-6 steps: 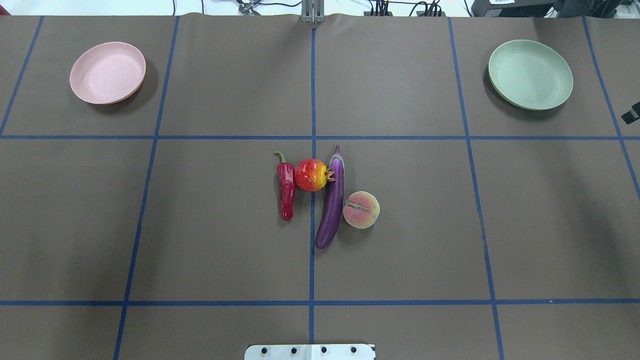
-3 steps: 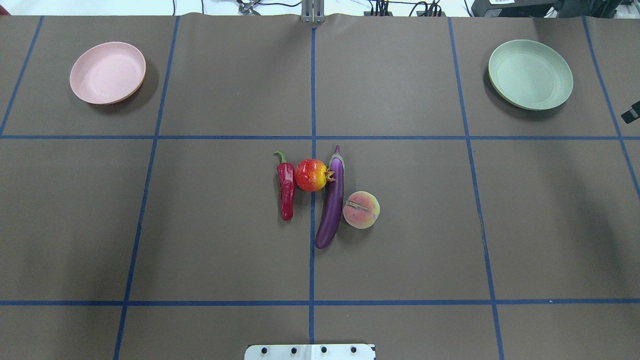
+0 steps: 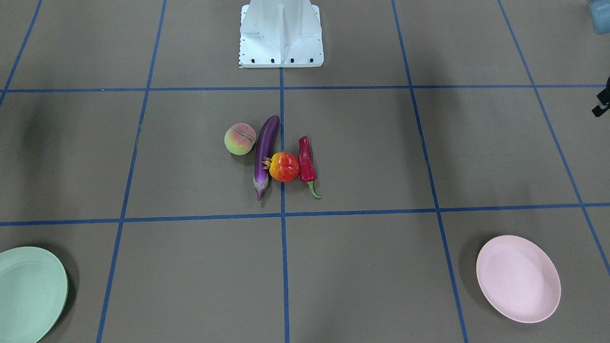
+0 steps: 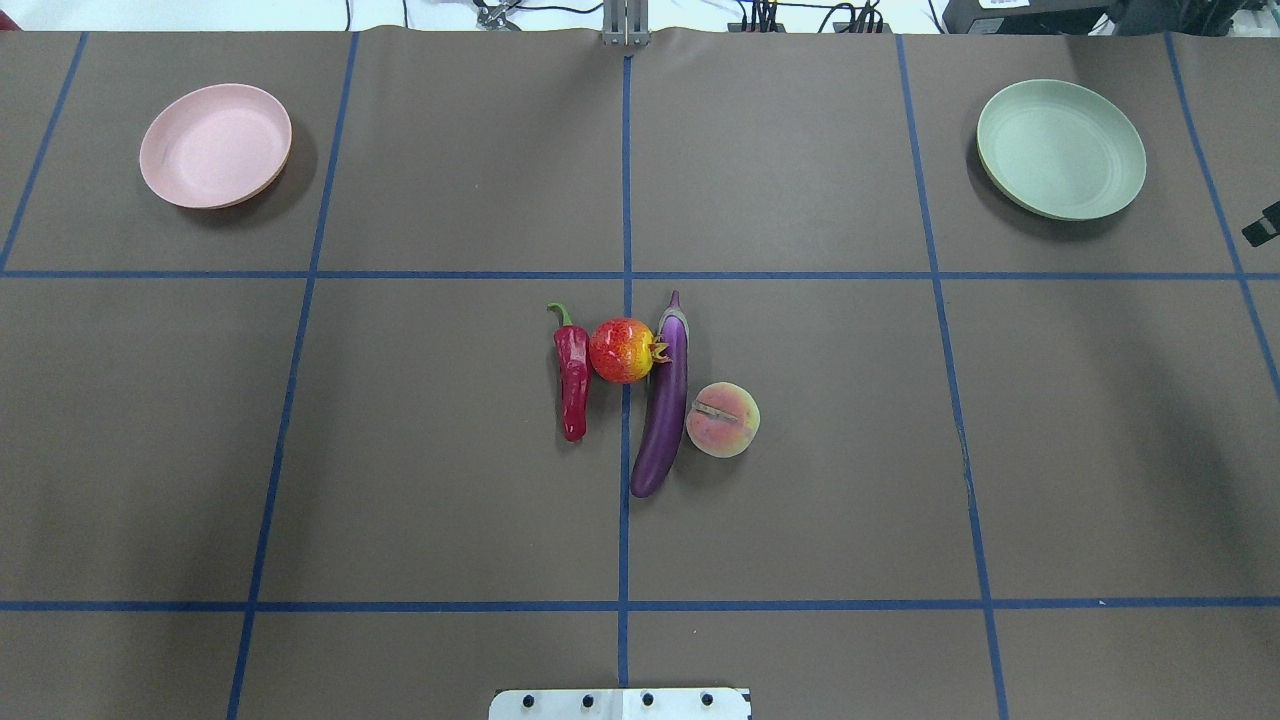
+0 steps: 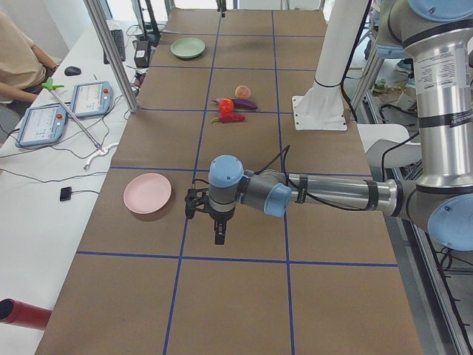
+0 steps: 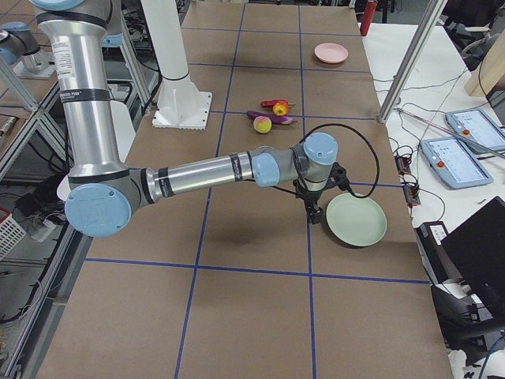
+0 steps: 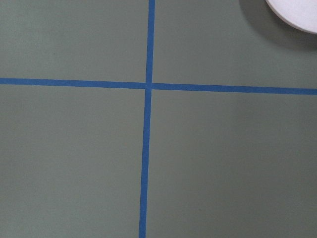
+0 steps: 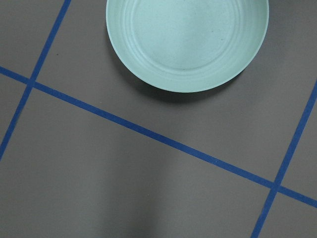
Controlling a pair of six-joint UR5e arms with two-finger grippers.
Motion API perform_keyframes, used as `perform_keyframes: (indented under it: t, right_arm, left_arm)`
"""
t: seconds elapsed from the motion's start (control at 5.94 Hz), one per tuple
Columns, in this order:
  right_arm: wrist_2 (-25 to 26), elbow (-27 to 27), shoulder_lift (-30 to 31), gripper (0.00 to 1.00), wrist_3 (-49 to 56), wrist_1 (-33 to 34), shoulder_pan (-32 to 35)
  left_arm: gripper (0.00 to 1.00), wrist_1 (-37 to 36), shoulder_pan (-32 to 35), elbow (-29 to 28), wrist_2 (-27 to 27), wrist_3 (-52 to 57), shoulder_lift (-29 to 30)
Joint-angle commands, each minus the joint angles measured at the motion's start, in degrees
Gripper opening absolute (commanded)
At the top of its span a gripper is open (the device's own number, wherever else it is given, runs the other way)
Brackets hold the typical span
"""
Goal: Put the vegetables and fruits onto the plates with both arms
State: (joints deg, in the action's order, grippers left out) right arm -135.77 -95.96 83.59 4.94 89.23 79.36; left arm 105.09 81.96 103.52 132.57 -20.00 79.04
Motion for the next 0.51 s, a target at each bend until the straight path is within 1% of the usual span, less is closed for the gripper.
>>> perform_keyframes:
  t: [0.0,0.34]
  right_arm:
    - [0.0,0.7,0.4,1.00,0.0,0.1,0.0]
    - [-0.1,0.9,0.3,1.00,0.0,0.0,0.0]
  left_arm:
    - [1.00,0.2,0.0,-0.1,0.1,0.0,-0.1]
    - [1.00,0.4,0.0,0.0,0.1,0.0,-1.9]
